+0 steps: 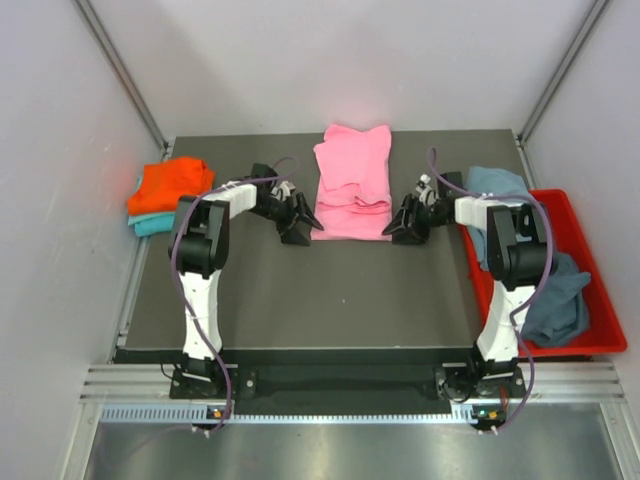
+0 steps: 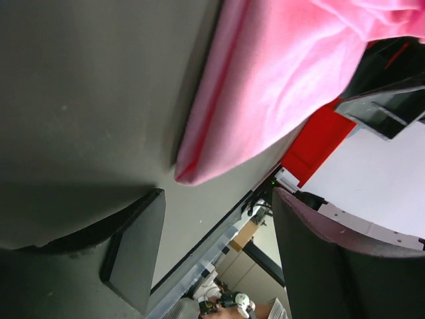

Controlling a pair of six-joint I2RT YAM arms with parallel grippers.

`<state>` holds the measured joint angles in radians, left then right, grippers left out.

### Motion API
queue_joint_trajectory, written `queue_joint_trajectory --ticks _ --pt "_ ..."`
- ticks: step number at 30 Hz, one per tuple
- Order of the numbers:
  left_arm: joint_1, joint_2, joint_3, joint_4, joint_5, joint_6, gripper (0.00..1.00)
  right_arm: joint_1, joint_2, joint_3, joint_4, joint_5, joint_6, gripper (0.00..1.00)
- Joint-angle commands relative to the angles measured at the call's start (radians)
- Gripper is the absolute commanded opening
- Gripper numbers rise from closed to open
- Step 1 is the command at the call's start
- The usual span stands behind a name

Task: Fold and stack the t-shirts
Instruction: Fold the tshirt

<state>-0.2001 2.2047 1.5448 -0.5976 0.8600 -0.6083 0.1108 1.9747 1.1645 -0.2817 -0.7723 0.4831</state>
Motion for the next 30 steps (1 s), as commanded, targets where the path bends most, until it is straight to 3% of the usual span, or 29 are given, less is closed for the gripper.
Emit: queue_joint_trajectory --ticks 1,11,18,20,23,24,25,26,27,29,30 --pt "-0.007 0.029 0.035 0.025 0.02 -0.008 0.7 0.012 0.032 0.052 0.05 0.018 0.008 0.54" --pt "-0.022 0.059 0.035 0.041 0.016 -0.03 0.68 0.039 0.069 0.075 0.078 0.016 0.046 0.54" --pt "-0.021 0.059 0.021 0.041 0.011 -0.031 0.54 0.049 0.072 0.064 0.072 0.011 0.043 0.5" --pt "-0.021 0.058 0.017 0.042 0.011 -0.033 0.46 0.047 0.064 0.061 0.064 0.018 0.032 0.49" --pt "-0.021 0.058 0.008 0.05 0.01 -0.041 0.36 0.047 0.053 0.046 0.059 0.022 0.023 0.41" --pt "-0.022 0.056 0.006 0.051 0.013 -0.042 0.33 0.047 0.05 0.04 0.067 0.022 0.022 0.28" --pt "-0.022 0.055 0.005 0.055 0.011 -0.044 0.29 0.047 0.044 0.035 0.068 0.022 0.022 0.22" --pt "-0.022 0.055 0.001 0.058 0.011 -0.042 0.18 0.047 0.042 0.031 0.073 0.025 0.022 0.16" --pt "-0.022 0.05 0.001 0.059 0.013 -0.042 0.13 0.047 0.039 0.029 0.073 0.028 0.019 0.06" --pt "-0.022 0.046 0.001 0.058 0.011 -0.038 0.0 0.047 0.032 0.034 0.07 0.03 0.011 0.0" --pt "-0.022 0.038 0.001 0.056 0.011 -0.036 0.0 0.049 0.027 0.035 0.065 0.03 0.003 0.0"
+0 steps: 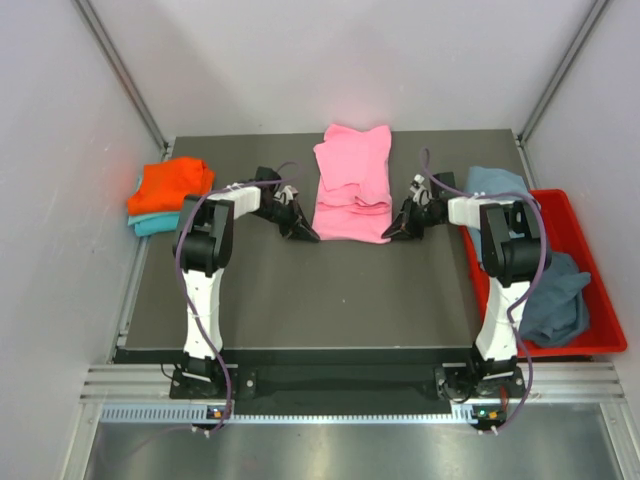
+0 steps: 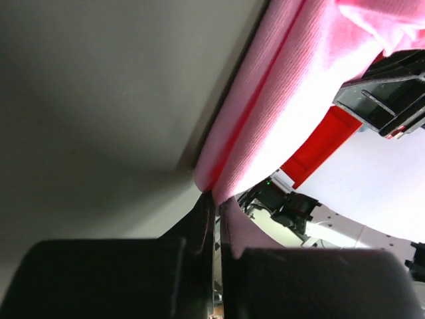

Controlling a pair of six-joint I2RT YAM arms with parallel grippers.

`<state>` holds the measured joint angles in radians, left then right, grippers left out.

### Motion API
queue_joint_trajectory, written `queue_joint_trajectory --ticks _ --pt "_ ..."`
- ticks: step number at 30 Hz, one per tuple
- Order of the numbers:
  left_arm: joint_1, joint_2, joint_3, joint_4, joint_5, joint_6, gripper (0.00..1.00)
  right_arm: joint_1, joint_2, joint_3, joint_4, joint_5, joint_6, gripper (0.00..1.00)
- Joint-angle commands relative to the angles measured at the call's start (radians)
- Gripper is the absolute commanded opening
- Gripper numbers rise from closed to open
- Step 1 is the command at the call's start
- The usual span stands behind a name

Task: Fold and stack the t-shirts
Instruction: Fold the tshirt

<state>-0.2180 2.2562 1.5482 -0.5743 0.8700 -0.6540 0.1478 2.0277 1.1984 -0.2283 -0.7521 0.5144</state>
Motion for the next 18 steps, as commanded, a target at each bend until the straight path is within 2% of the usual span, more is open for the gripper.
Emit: queue_joint_trajectory --ticks 1,5,18 --pt "-0.004 -0.02 -0.002 0.033 0.0 0.011 0.0 0.01 -0.037 0.004 0.011 0.011 -0.031 0.0" --pt "-0.004 -0.064 -0.011 0.03 0.003 0.033 0.0 0.006 -0.086 0.007 0.001 0.016 -0.04 0.0" --pt "-0.004 -0.343 -0.062 -0.016 -0.02 0.117 0.0 -0.037 -0.346 -0.056 -0.049 -0.026 -0.034 0.0"
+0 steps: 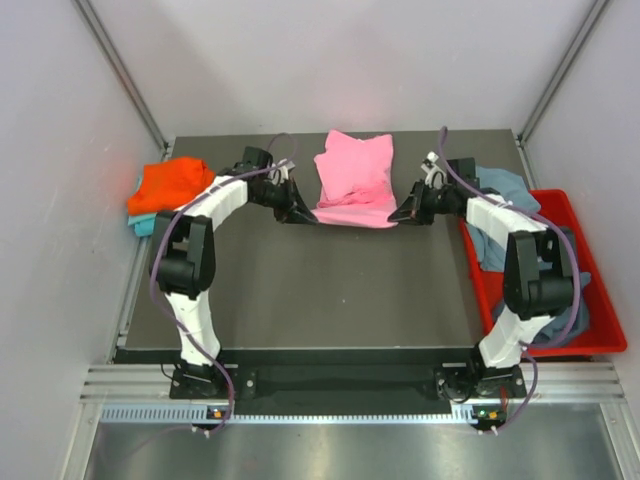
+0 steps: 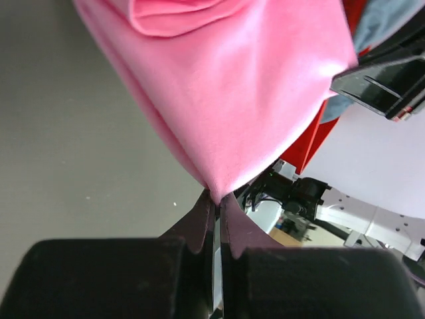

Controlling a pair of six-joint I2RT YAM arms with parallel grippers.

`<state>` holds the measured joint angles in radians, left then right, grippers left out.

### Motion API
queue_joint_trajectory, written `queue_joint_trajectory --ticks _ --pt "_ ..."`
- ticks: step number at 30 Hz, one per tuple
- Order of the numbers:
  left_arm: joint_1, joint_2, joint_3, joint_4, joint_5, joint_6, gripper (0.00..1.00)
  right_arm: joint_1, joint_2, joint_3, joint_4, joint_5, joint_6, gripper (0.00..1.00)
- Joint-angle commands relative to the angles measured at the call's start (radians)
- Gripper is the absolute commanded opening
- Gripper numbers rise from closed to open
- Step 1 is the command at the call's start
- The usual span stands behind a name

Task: Fold and stack the t-shirts
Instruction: Fold the tshirt

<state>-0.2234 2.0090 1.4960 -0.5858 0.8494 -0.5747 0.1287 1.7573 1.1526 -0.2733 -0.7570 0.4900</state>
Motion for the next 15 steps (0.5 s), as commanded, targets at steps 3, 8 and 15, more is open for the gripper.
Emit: queue_joint_trajectory --ticks 3,8,15 --pt "-0.001 -0.142 -0.017 -0.022 -0.004 0.052 0.0 -0.026 -0.123 -0.024 -0.024 -0.025 -0.014 0.0" --pt "-0.002 -0.225 -0.083 -0.02 -0.004 0.052 0.0 -0.04 -0.212 -0.083 -0.043 -0.027 -0.016 0.0" --pt "-0.02 -0.334 -0.239 -0.013 -0.004 0.044 0.0 -0.057 -0.274 -0.221 -0.017 -0.025 -0.001 0.0"
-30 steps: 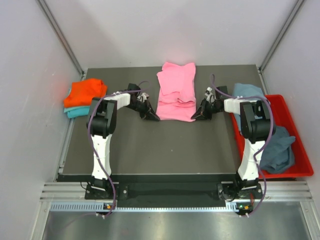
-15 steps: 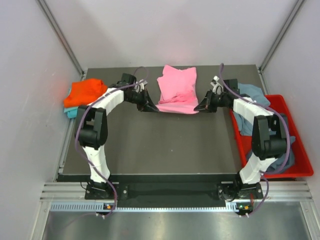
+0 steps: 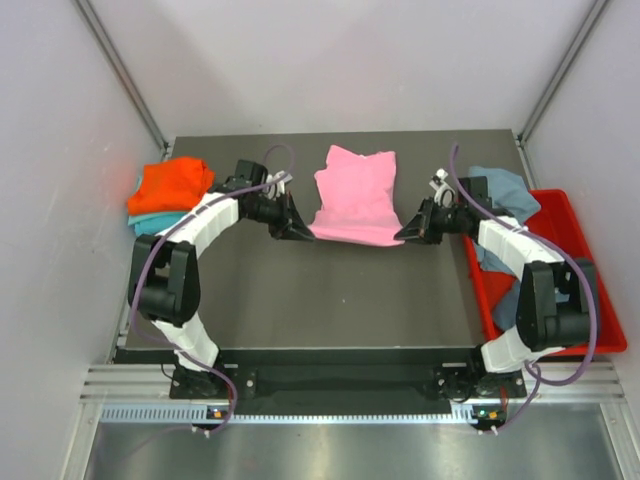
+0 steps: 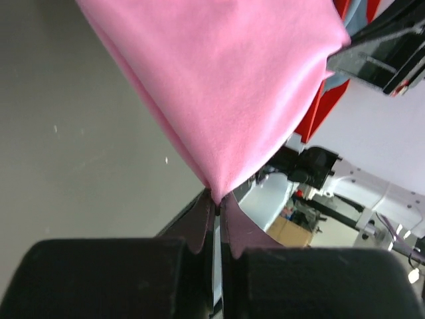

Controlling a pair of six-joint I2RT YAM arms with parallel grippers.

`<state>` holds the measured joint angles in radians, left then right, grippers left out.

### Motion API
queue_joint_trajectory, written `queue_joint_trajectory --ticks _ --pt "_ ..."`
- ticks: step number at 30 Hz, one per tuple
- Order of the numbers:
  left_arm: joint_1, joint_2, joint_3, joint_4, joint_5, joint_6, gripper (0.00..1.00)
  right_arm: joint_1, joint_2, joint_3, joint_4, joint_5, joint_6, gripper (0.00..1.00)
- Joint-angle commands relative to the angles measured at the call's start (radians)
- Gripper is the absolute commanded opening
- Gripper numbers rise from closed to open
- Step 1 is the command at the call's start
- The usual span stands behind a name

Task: Fold and stack the t-shirts
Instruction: Fold the tshirt

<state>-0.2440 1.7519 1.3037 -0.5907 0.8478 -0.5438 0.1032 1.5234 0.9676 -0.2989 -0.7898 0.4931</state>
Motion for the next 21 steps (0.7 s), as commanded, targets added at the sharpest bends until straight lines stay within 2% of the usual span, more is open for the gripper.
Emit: queue_joint_trajectory --ticks 1,6,10,17,21 --pt "-0.006 -0.089 -0.085 -0.009 -0.004 0.013 0.0 -0.031 -0.052 -0.047 -0.002 0.004 -0.01 0.0" --pt "-0.049 -0.178 -0.132 -0.026 -0.022 0.027 0.0 -0.031 -0.143 -0.076 -0.06 -0.023 -0.03 0.0" --pt "-0.051 -0.206 -0.052 -0.049 -0.053 0.066 0.0 -0.03 -0.198 -0.02 -0.089 -0.032 -0.03 0.0" --pt "-0.037 -0.126 0.15 -0.115 -0.102 0.14 0.0 -0.031 -0.145 0.124 -0.063 -0.032 -0.011 0.0" --pt "-0.037 -0.106 0.12 -0.112 -0.076 0.12 0.0 -0.019 -0.098 0.117 -0.083 -0.029 -0.001 0.0"
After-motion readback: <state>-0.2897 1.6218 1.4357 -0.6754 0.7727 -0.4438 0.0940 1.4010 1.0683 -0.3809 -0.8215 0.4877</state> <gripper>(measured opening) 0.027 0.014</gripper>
